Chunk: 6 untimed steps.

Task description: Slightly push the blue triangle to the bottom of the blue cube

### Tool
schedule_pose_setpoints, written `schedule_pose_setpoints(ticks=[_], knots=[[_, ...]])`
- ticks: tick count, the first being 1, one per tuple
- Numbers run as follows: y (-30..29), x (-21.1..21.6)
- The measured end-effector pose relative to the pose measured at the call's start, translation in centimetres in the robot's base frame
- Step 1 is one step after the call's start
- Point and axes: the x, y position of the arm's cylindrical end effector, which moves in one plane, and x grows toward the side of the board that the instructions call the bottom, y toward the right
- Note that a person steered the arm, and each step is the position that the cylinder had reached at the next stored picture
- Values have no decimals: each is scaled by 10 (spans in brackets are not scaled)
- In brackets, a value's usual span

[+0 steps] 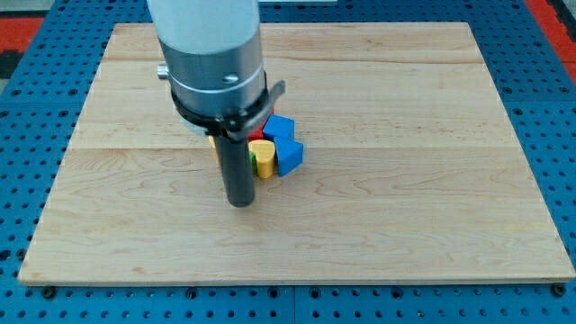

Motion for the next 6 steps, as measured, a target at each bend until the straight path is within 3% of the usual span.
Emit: schedule_pose_setpoints(ticks=[1, 2, 4, 5, 6], knots=[[73, 4], [89, -23], [44, -62], [89, -61], [133, -101]])
